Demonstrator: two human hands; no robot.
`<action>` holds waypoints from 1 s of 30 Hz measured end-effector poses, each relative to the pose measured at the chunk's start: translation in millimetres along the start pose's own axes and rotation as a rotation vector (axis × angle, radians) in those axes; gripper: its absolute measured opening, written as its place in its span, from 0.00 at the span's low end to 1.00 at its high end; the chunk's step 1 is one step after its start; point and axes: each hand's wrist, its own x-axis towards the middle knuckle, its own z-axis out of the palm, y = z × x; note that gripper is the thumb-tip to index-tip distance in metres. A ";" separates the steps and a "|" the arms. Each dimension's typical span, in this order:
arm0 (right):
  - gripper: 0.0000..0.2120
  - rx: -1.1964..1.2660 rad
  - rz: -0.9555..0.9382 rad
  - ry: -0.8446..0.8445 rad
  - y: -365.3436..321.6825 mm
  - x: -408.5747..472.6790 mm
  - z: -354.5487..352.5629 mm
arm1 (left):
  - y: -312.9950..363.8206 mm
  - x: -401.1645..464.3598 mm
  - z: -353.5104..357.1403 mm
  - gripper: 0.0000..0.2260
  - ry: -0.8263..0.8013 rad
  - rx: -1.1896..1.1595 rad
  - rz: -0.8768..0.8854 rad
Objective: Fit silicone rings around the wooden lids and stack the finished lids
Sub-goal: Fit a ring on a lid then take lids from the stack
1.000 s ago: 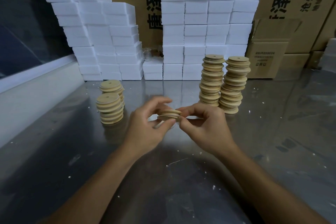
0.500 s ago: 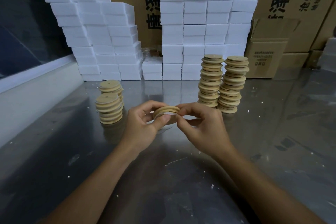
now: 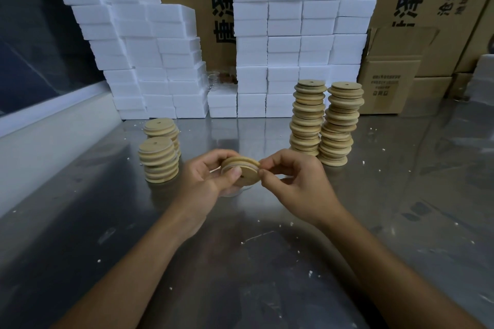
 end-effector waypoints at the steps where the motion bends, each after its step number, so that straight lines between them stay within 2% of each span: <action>1: 0.05 0.007 0.014 0.001 0.8 0.0 -0.6 | 1.4 0.7 -0.3 0.08 -0.006 -0.066 -0.015; 3: 0.03 0.027 0.048 -0.008 2.2 -0.2 -0.2 | 3.8 3.0 -0.7 0.11 -0.014 -0.165 -0.032; 9: 0.02 0.043 0.024 0.002 0.4 -1.8 3.5 | 3.5 4.8 -1.2 0.12 -0.023 -0.254 -0.097; 18: 0.04 -0.015 0.006 0.031 1.0 -2.9 6.3 | 2.7 2.7 -3.5 0.08 0.015 0.057 -0.145; 21: 0.01 0.036 0.026 0.039 1.2 -2.8 7.3 | 2.8 2.9 -1.3 0.07 0.031 0.044 -0.141; 26: 0.12 0.183 0.105 -0.009 0.3 -4.7 13.2 | 1.9 4.7 2.9 0.07 0.117 -0.168 -0.204; 30: 0.09 0.220 0.123 0.042 -1.5 -4.7 17.3 | -3.7 4.2 3.4 0.10 0.140 0.011 -0.146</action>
